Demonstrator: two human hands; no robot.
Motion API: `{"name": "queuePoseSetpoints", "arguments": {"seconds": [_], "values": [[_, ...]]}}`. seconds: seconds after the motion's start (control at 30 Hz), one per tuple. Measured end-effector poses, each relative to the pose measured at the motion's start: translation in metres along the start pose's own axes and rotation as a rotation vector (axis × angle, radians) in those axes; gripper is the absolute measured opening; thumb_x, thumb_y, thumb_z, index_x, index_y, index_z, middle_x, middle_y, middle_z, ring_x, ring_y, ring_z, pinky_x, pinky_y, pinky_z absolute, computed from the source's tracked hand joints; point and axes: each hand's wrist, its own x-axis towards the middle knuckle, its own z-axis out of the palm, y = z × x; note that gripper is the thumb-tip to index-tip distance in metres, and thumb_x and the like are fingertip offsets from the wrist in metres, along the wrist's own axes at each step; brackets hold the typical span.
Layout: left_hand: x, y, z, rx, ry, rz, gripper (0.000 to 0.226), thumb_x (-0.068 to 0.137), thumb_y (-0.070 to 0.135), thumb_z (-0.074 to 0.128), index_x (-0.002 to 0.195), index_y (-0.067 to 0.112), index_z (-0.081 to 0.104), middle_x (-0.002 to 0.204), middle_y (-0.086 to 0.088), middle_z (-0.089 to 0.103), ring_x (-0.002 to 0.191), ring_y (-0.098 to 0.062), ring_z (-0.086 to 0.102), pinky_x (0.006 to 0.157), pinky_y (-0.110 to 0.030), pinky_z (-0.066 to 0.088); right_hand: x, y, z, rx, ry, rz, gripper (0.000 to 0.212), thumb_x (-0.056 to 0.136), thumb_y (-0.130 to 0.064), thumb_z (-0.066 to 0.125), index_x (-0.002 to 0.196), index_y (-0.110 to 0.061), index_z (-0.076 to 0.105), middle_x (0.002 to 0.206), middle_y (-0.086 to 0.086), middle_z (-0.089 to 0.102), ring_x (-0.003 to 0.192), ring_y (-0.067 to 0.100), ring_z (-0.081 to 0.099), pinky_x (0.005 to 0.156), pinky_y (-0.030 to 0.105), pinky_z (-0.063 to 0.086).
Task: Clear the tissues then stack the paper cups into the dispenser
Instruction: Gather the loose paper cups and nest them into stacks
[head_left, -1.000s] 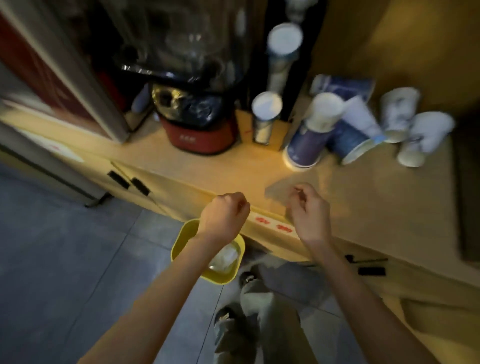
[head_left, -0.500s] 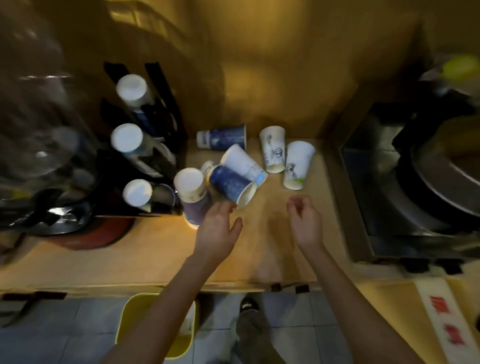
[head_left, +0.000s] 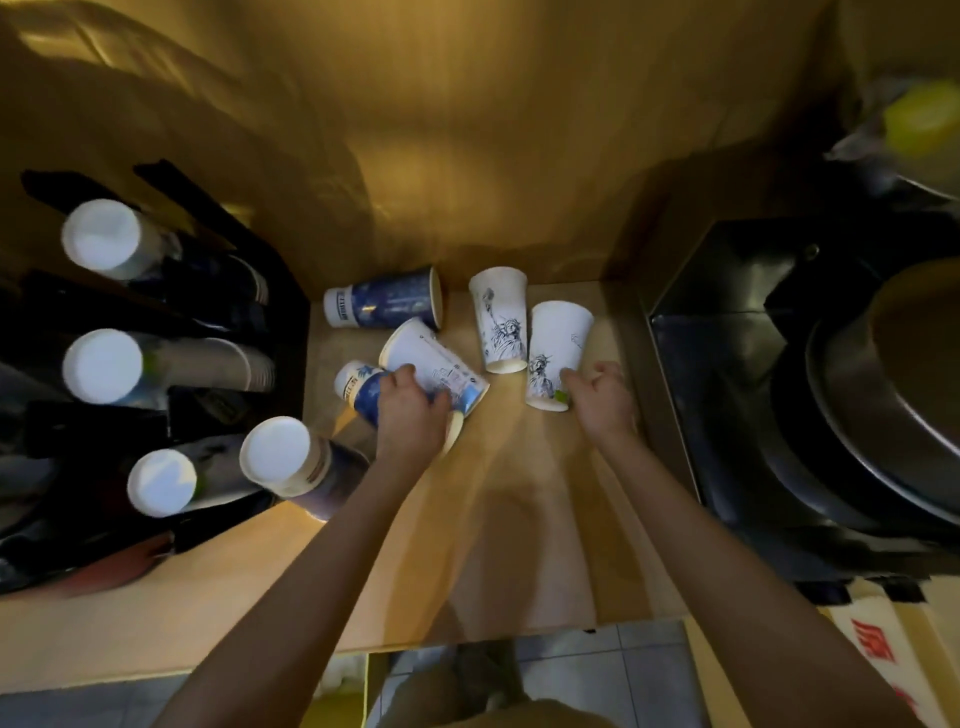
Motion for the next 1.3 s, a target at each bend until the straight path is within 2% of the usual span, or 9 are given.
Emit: {"name": "queuePoseSetpoints", "arguments": {"seconds": [0.1,0.3,0.57,0.73,0.87,1.03,1.17,1.23,1.3], "values": [[0.029,0.005,0.001,-0.097,0.057,-0.176,0.058,0.085,0.024,0.058,0.130,-0.003,0.033,0.137,-0.026,0.035,0.123,-0.039,0.039,0.101,-0.045,0.034,0.017,-0.005,0.006,0.051,0.008,0.109,0.058,0.083,-0.031,0.063,0.124,0.005,0.042,0.129,0.025,0.051,0.115,0.035,0.051,0.083,0.031,0.040],[0.073,0.002,0.007,0.065,0.108,-0.230,0.078,0.074,0.036,0.069,0.128,-0.005,0.030,0.136,-0.026,0.035,0.127,-0.039,0.030,0.106,-0.043,0.025,0.036,-0.005,0.023,0.131,-0.085,0.315,0.072,0.077,-0.042,0.067,0.124,0.003,0.036,0.129,0.022,0.051,0.114,0.035,0.053,0.085,0.036,0.043],[0.089,-0.008,0.020,0.213,0.045,-0.266,0.091,0.069,0.056,0.067,0.131,0.000,0.030,0.141,-0.025,0.032,0.132,-0.041,0.025,0.111,-0.046,0.020,0.028,0.010,0.037,0.061,-0.064,0.276,0.063,0.077,-0.037,0.070,0.117,0.003,0.043,0.123,0.022,0.059,0.110,0.034,0.058,0.082,0.031,0.044],[0.084,-0.006,0.022,0.133,0.024,-0.120,0.075,0.071,0.043,0.071,0.122,0.004,0.034,0.137,-0.025,0.034,0.128,-0.041,0.029,0.109,-0.048,0.024,0.020,0.015,0.033,0.108,-0.047,0.286,0.060,0.075,-0.035,0.072,0.116,0.002,0.047,0.119,0.021,0.062,0.103,0.032,0.061,0.076,0.029,0.043],[0.069,-0.001,0.026,-0.009,-0.013,0.029,0.062,0.073,0.027,0.073,0.118,0.010,0.036,0.148,-0.023,0.017,0.134,-0.043,0.022,0.107,-0.052,0.029,0.012,0.020,0.025,0.150,-0.030,0.308,0.061,0.073,-0.035,0.074,0.117,0.000,0.049,0.116,0.019,0.064,0.102,0.031,0.062,0.083,0.033,0.048],[0.045,0.000,0.026,-0.072,-0.037,0.294,0.054,0.072,0.012,0.074,0.115,0.014,0.041,0.154,-0.019,0.002,0.137,-0.038,0.024,0.103,-0.047,0.040,-0.006,0.011,0.016,0.254,0.010,0.249,0.061,0.071,-0.035,0.076,0.118,-0.004,0.051,0.112,0.014,0.066,0.099,0.026,0.064,0.088,0.037,0.051],[0.026,-0.008,0.029,-0.113,-0.062,0.463,0.047,0.071,0.009,0.074,0.106,0.010,0.045,0.152,-0.020,0.009,0.138,-0.035,0.021,0.108,-0.039,0.033,-0.028,-0.001,0.006,0.341,0.012,0.158,0.061,0.070,-0.033,0.077,0.119,-0.008,0.050,0.107,0.013,0.067,0.092,0.024,0.066,0.086,0.043,0.054],[0.020,-0.011,0.029,-0.144,-0.079,0.467,0.048,0.068,0.008,0.075,0.105,0.007,0.045,0.147,-0.021,0.022,0.133,-0.035,0.029,0.104,-0.033,0.032,-0.040,-0.008,-0.002,0.374,0.054,0.112,0.064,0.070,-0.031,0.077,0.121,-0.013,0.045,0.105,0.010,0.063,0.086,0.016,0.064,0.078,0.036,0.055],[0.015,-0.014,0.029,-0.176,-0.082,0.454,0.056,0.063,0.009,0.077,0.109,0.007,0.044,0.136,-0.018,0.035,0.123,-0.034,0.040,0.095,-0.030,0.036,-0.052,-0.014,-0.009,0.393,0.086,0.054,0.070,0.069,-0.026,0.078,0.127,-0.017,0.040,0.102,0.003,0.060,0.083,0.005,0.060,0.067,0.021,0.052]]}}
